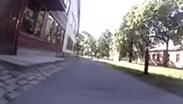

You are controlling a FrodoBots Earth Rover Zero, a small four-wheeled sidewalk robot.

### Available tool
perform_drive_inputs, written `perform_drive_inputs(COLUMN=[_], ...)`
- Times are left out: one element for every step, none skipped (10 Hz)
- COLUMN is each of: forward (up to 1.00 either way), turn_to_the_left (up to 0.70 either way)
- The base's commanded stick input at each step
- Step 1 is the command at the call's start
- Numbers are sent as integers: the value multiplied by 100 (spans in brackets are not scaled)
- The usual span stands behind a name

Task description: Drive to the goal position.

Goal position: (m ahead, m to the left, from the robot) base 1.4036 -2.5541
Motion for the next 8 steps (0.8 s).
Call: perform_drive_inputs(forward=[45, 45, 45, 45, 45, 45, 45, 45], turn_to_the_left=[0, 0, 0, 0, 0, 0, 0, 0])
